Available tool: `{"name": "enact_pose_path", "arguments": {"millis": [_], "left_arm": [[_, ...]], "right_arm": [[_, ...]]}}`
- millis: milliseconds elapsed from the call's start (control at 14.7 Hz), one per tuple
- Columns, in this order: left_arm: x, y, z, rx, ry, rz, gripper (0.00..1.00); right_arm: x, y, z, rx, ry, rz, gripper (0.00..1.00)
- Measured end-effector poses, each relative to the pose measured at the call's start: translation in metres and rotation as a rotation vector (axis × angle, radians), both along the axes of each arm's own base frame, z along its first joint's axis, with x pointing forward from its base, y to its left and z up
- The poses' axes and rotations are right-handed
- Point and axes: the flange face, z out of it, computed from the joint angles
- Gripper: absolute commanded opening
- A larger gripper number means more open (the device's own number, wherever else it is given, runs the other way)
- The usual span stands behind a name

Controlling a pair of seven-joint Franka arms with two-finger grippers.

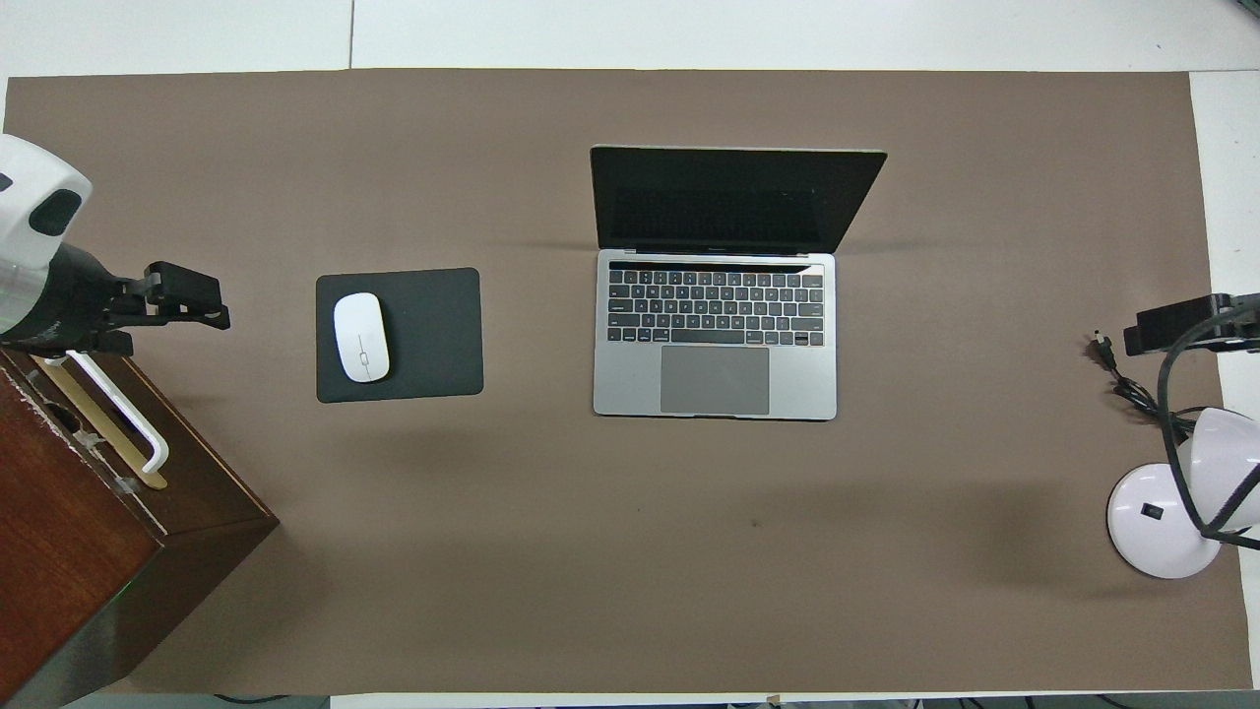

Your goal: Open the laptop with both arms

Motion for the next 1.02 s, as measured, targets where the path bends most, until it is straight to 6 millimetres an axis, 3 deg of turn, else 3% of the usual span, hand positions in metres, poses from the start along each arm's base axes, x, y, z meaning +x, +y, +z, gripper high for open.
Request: {"name": "enact_pose_path", "arguments": {"millis": [136, 546, 1024], "left_arm": [[-0.002, 0.004, 0.014, 0.008, 0.001, 0.002, 1.0], [-0.008, -0.002, 0.027, 0.019, 0.003, -0.016, 1.0], [-0.009, 0.0, 0.029, 0.02, -0.001, -0.013, 1.0]], "right_arm": [[0.003, 0.0, -0.003, 0.0, -0.006, 0.0, 1.0], [0.011, -0.001, -0.014, -0.006, -0.006, -0.001, 1.0], [0.014, -0.001, -0.013, -0.009, -0.022, -0.001, 1.0]]}}
